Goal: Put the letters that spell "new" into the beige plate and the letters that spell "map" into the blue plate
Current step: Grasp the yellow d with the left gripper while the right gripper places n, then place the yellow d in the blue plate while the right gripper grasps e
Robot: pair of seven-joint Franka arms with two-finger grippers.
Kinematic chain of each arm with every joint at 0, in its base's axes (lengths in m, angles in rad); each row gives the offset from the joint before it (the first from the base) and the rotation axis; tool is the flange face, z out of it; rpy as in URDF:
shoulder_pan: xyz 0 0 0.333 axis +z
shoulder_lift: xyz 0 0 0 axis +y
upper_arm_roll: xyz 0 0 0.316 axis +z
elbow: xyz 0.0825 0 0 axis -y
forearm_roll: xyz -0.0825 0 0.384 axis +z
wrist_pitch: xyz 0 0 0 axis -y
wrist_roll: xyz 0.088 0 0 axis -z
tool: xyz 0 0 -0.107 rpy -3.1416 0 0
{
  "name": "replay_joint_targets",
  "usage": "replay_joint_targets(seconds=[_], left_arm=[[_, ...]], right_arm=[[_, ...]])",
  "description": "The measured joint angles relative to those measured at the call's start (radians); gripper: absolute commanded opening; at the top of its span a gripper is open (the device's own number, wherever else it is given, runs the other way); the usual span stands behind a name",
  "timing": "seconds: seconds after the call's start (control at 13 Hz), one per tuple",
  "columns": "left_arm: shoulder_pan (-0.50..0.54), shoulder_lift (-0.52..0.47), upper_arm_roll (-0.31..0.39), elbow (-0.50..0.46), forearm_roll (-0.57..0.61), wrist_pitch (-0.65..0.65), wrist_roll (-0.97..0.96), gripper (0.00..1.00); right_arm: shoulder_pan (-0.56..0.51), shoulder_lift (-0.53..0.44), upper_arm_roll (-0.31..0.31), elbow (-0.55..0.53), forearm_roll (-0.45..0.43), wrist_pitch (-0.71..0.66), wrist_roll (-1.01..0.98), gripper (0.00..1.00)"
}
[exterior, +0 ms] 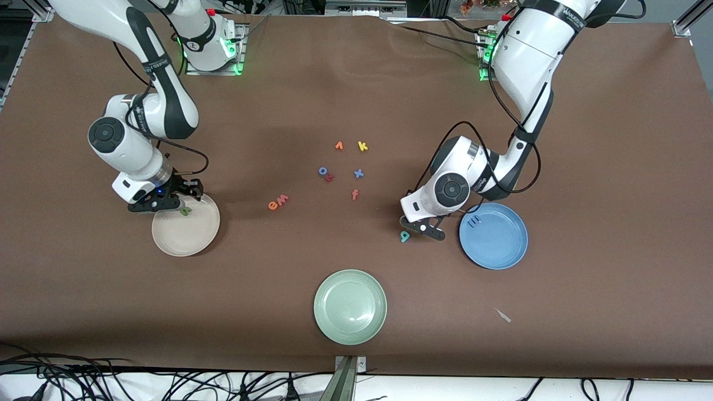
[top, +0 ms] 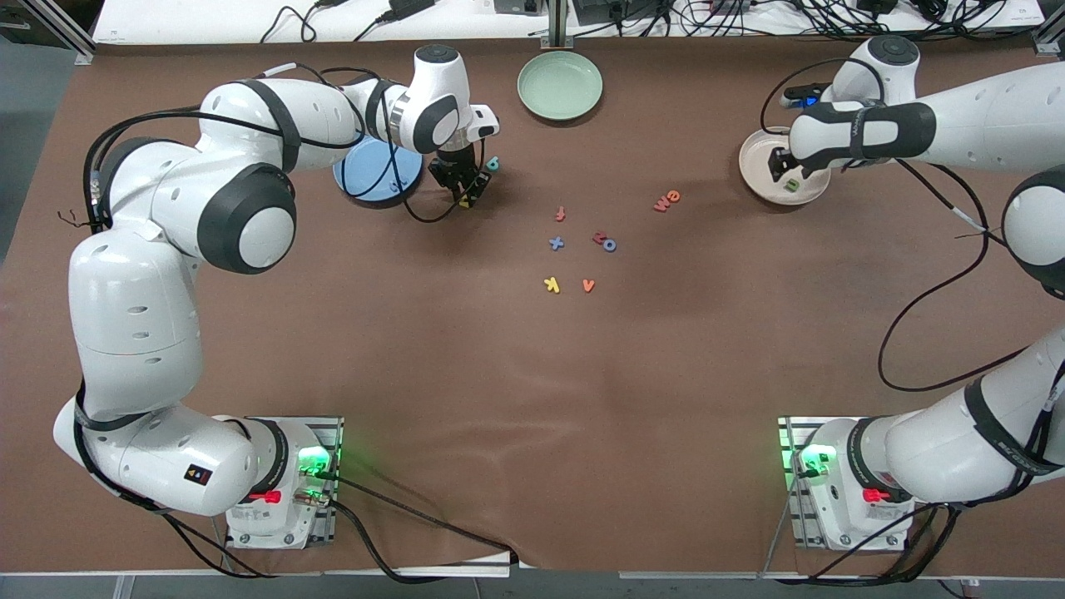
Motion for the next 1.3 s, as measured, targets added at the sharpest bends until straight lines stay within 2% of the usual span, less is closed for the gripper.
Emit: replay_joint_targets(seconds=[0.15,0.23,0.61,0.77,1.0,1.15,1.3], left_arm=[[-0.003,0.000,0.000,0.000,0.000,0.000,-0.001,0.03],[-0.003,0.000,0.000,0.000,0.000,0.000,0.000,0.00],[0.002,-0.006,0.002,0.010,0.000,-0.010,0.001,0.00],[0.014,-0.024,0.010,0.046,0.000,-0.073,0.017,0.00],[0.069,-0.048,0.017,0.111,0.000,-0.173,0.088,0.00],[0.117,-0.051,0.021,0.125,0.003,-0.189,0.169,0.00],[0.165,-0.051,0.023,0.127,0.060,-0.190,0.255,0.00]], right_arm=[[0.002,0.023,0.053,0.041,0.006,-0.002,0.129,0.72],[0.004,0.038,0.081,0.055,0.007,-0.002,0.201,0.72],[0.034,0.139,0.211,0.155,0.008,-0.001,0.593,0.74],[0.082,0.183,0.219,0.200,0.008,0.002,0.681,0.74],[0.107,0.237,0.219,0.233,0.008,0.036,0.712,0.74],[0.103,0.259,0.217,0.234,0.008,0.054,0.712,0.74],[0.103,0.265,0.215,0.234,0.008,0.057,0.712,0.73]])
